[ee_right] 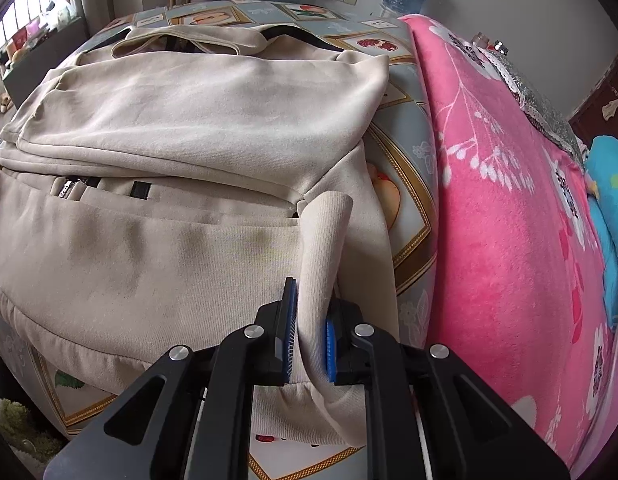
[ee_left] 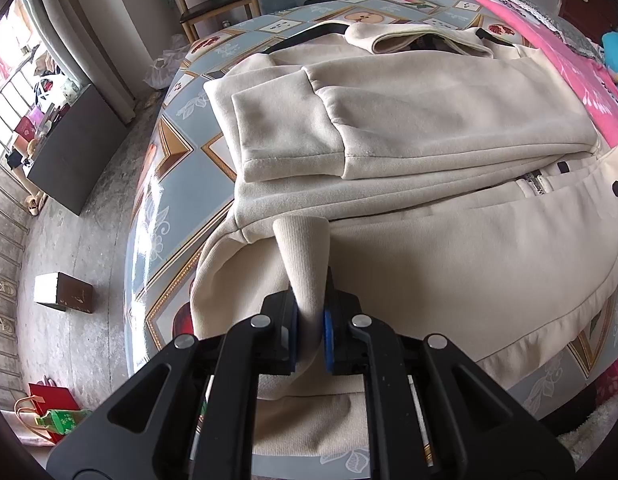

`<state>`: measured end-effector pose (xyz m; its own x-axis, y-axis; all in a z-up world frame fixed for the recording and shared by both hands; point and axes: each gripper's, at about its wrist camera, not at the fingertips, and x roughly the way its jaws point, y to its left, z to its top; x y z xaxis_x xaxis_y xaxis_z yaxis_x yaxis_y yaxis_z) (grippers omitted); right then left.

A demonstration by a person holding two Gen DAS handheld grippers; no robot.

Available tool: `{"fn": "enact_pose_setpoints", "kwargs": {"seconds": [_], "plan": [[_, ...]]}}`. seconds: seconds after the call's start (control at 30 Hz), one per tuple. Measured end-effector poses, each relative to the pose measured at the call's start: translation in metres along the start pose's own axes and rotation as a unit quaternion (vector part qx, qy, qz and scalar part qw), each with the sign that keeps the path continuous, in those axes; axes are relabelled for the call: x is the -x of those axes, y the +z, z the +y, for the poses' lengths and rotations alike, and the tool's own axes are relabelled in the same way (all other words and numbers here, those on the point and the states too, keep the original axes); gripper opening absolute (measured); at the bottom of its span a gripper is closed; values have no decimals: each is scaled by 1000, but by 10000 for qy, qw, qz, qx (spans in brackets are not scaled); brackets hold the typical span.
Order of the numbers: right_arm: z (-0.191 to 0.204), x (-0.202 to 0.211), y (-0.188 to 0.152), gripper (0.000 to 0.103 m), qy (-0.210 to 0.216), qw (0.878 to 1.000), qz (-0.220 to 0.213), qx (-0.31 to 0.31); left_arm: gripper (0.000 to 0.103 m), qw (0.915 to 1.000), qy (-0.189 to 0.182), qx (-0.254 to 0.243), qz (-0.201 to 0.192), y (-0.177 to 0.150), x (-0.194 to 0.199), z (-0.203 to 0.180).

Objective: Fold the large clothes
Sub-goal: 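Close the right tool on the jacket hem edge beside the left tool, then lift the hem with both tools and raise the jacket off the table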

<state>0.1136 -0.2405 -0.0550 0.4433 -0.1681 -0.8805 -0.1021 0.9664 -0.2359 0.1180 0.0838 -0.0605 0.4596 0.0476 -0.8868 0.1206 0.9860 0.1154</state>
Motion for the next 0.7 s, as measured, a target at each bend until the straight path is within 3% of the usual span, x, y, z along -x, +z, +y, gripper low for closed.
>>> {"fn": "enact_pose_setpoints", "kwargs": {"seconds": [0.7], "plan": [[-2,1,-4,13,16,9999,-119,-82,10,10000,59,0,-7,-1,-1,0]]}}
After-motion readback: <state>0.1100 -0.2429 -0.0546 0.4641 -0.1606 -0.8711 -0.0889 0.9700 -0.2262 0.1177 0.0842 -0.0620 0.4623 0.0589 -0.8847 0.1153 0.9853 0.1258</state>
